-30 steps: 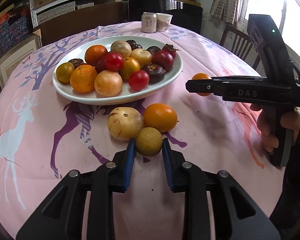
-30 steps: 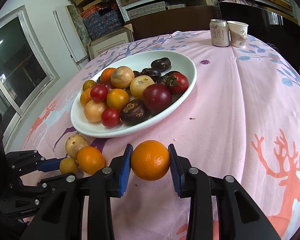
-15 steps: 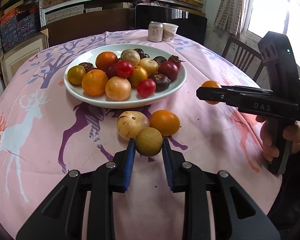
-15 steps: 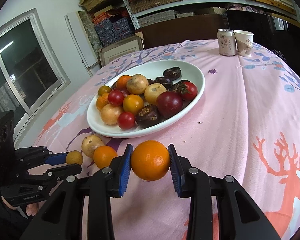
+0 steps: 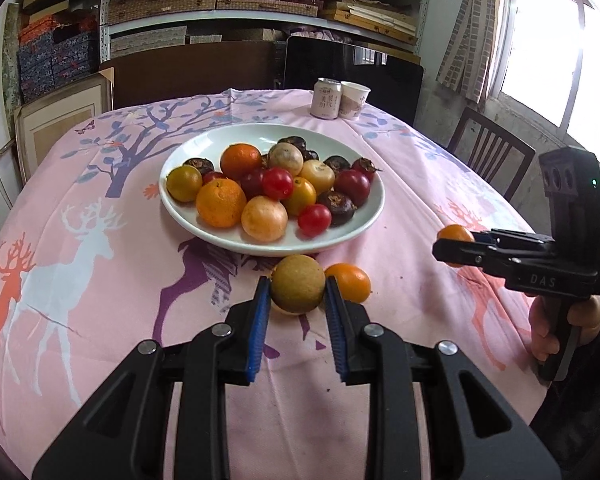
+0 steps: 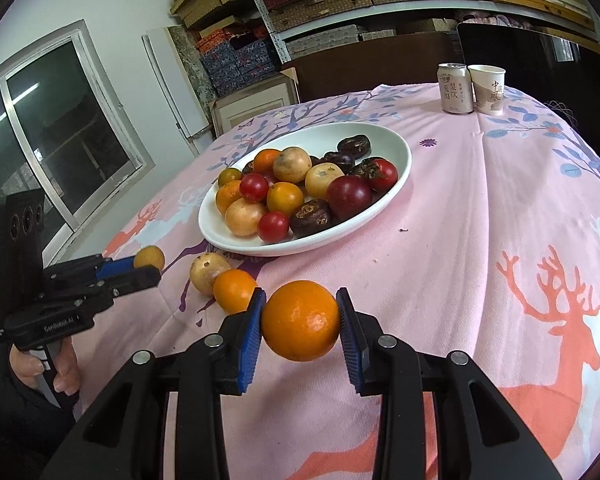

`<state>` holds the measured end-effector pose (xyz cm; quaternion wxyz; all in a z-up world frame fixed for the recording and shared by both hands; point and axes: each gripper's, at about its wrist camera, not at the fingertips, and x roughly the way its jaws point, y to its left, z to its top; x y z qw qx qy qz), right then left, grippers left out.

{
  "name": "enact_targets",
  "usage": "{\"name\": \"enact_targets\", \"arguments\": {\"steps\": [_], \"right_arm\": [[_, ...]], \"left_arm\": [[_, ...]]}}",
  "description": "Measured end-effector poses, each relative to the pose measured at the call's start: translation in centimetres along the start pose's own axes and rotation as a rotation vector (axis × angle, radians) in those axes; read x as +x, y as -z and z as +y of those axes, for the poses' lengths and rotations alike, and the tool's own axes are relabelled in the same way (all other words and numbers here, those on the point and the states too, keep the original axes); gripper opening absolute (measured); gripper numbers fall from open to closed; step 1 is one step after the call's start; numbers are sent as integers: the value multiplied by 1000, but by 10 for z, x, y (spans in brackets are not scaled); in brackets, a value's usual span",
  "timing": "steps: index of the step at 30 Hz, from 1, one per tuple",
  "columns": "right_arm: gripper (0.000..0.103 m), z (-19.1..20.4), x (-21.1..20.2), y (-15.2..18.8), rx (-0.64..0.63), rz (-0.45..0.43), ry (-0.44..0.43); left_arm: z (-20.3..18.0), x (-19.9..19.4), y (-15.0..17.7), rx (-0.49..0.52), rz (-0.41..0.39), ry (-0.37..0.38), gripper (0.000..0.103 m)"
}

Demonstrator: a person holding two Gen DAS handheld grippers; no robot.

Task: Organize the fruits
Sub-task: 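Carry the small yellow-brown fruit and orange onto the white plate and open both tools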

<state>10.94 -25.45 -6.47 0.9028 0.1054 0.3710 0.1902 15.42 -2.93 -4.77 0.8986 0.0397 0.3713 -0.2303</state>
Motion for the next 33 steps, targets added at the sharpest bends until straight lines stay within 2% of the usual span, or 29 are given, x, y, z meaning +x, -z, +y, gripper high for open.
{"name": "enact_targets", "arguments": {"steps": [4,9,13,17,20,21,22,24,29,31,33], "right_arm": [[36,1,-10,-25,-2,-41,23],[36,19,-18,-89,-80,-159,75],[36,26,20,-133,-107,-175,118],[36,21,75,-153,-113,-123,157],[36,18,104,-159,-135,-115,177],[36,19,110,-160,-146,-114,187],[38,20,114,-161,-159,-111,193],[46,24,111,-162,-179,-132,201],[50,22,90,-159,-143,-153,186],[55,17,72,-150,-102,-159,169],[60,12,56,-136,-58,-159,148]], "left_arm": [[6,-2,-26,6,-24,-23,27],[22,9,-77,-6,-59,-48,27],[48,39,-119,-87,-63,-41,27],[71,89,-144,-170,2,-23,27],[76,117,-147,-179,42,-40,27],[77,124,-147,-181,55,-34,32],[77,129,-146,-184,62,-35,41],[77,129,-144,-192,53,-37,51],[76,100,-128,-186,15,-44,53],[69,80,-115,-162,-9,-42,65],[60,62,-99,-125,-21,-39,71]]}}
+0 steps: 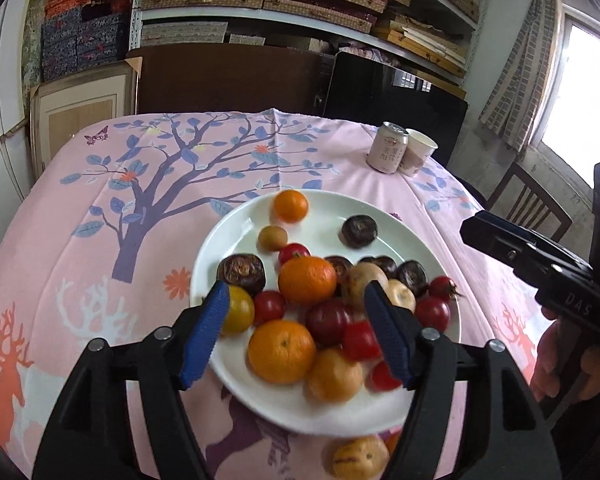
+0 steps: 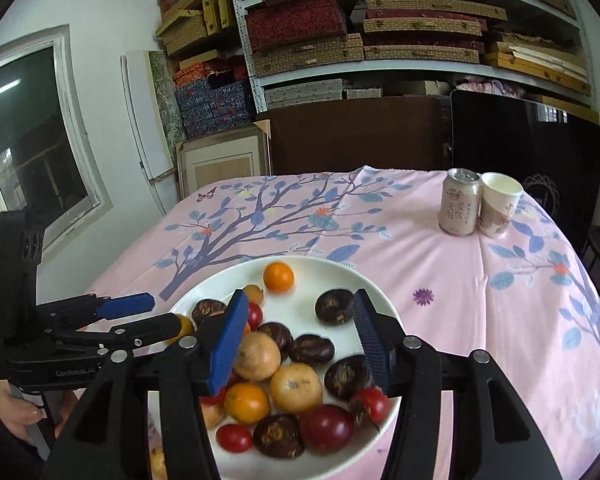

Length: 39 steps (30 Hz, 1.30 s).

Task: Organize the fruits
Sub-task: 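Carry the small yellow-brown fruit and orange onto the white plate and open both tools, then grasp a pale yellow fruit with the left tool while the right tool grasps an orange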

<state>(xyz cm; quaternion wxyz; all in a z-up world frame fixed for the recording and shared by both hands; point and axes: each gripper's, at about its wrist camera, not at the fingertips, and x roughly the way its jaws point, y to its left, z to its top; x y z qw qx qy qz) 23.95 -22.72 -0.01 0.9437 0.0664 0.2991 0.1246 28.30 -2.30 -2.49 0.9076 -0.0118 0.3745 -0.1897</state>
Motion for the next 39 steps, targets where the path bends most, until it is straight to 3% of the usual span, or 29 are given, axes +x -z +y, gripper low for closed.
{"name": "enact_targets", "arguments": {"steps": [4,9,14,16,23,27,29,31,32,39], "right_arm": [[69,-7,-34,46,46,18,-32],[70,-6,-46,93,73,93,-35],[70,23,-52,118,-72,151,-40],[70,39,-49,126,-149,182,-53],[69,66,-30,127,-214,239,-68],[62,71,-15,126,-206,282,-76],[55,72,-7,126,-200,298,-85],[39,72,1,128,-183,336,-112],[39,71,2,129,-173,345,-127],[38,53,-22,127,-118,258,-78]], "left_arm": [[-14,-25,42,81,11,-2,76],[-18,-24,83,91,55,-30,77],[-4,-26,96,7,47,-45,77],[1,-30,97,-16,23,-49,83],[3,-26,95,-18,36,-42,84],[-1,-27,95,-3,31,-36,84],[-1,-26,95,-2,35,-33,84],[-1,-26,95,-1,37,-32,84],[-1,-26,95,-1,36,-32,84],[-13,-23,98,49,54,-20,85]]}}
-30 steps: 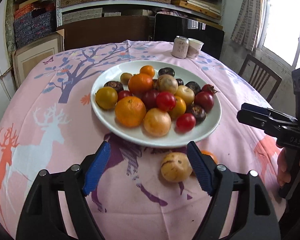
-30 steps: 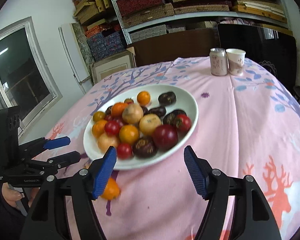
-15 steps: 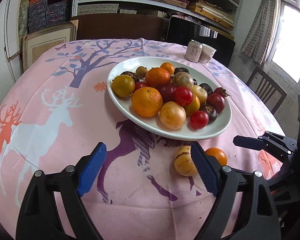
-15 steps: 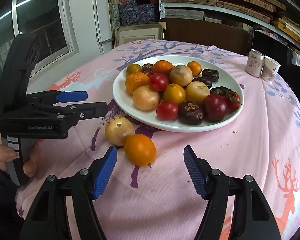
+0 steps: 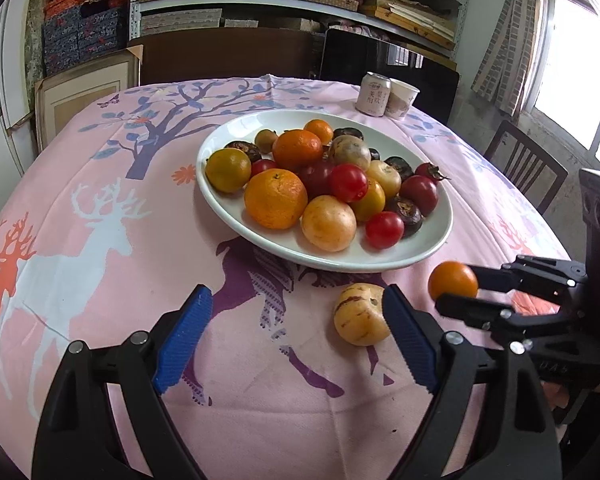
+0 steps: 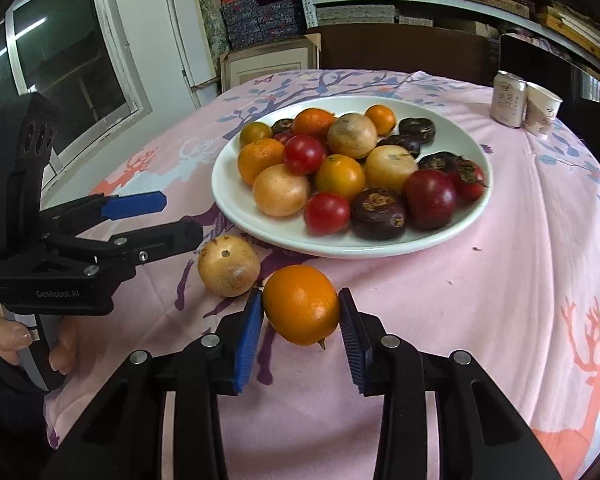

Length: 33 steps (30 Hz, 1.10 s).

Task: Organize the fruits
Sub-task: 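Grasp a pale yellow fruit with the left tool while the right tool grasps an orange, then carry the pale yellow fruit and orange onto the white plate and open both tools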

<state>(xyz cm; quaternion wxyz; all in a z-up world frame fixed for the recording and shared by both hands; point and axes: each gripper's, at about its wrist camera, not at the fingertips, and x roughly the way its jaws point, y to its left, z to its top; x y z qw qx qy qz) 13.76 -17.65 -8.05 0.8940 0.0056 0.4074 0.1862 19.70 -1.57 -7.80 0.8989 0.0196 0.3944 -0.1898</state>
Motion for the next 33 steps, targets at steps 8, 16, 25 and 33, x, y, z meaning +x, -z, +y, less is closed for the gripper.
{"name": "enact_targets", "arguments": {"steps": [8,16,25,33], "right_arm": [[39,-49,-27,11,116,-41,119],[39,-52,-28,12,114,-49,102],[39,-53,-28,12,120,-48,101],[39,-53,-28,12,124,-50,101]], "left_arm": [[-42,18,11,187,74,-47,86],[-46,22,12,191,91,-41,86],[-44,29,12,188,118,-23,44],[-49,22,13,204,88,3,38]]}}
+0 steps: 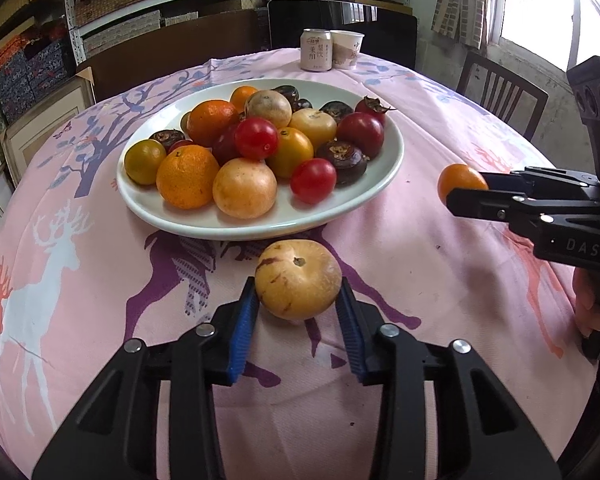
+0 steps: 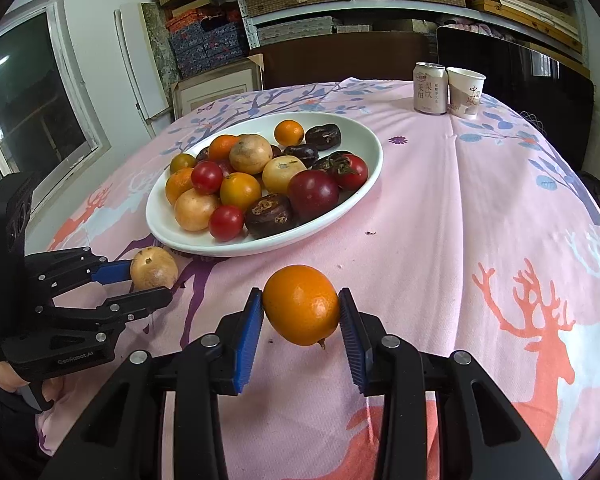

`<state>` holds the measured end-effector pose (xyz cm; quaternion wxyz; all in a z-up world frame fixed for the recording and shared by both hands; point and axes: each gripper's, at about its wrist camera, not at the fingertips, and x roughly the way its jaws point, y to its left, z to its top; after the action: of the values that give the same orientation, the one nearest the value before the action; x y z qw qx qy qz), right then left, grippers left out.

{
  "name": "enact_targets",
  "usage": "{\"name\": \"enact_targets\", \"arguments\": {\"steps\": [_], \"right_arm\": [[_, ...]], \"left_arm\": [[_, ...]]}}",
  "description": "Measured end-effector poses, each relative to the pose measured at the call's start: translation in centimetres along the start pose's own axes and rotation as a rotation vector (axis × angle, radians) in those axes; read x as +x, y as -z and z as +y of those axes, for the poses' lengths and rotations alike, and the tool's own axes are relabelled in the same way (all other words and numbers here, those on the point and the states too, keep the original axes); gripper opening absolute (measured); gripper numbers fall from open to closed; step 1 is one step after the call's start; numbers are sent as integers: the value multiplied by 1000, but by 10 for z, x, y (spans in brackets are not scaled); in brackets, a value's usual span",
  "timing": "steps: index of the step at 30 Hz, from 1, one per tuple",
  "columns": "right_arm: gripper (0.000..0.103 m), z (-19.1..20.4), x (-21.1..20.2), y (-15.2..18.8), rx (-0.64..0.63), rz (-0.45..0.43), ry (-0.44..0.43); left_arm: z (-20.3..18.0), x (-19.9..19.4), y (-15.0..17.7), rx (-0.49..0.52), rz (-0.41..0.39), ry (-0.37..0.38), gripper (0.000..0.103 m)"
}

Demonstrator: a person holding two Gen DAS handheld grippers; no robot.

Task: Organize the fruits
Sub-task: 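Carry the pale yellow fruit and orange onto the white plate and open both tools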

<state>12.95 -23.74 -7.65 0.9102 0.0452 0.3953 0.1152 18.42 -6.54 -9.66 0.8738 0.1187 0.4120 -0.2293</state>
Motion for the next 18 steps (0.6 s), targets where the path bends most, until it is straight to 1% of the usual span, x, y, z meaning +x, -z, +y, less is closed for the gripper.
{"name": "enact_targets", "arguments": {"steps": [3,7,10,14,18], "right_arm": [[39,0,-2,0,-3,-10,-5],[39,2,-9,4,-13,-5,-44],[39,4,-20,2,-34,-35,-57],[38,2,-38,-21,-46,-116,-61],[38,1,-41,-53,-60,-173,-51]], "left_arm": [[2,-9,0,-18,-23,23,38],[2,-26,2,-36,-59,54,38],[5,-41,-2,-49,-90,56,38],[15,-54,-23,-51,-125,27,38],[29,-55,-59,-59,-141,6,38]]}}
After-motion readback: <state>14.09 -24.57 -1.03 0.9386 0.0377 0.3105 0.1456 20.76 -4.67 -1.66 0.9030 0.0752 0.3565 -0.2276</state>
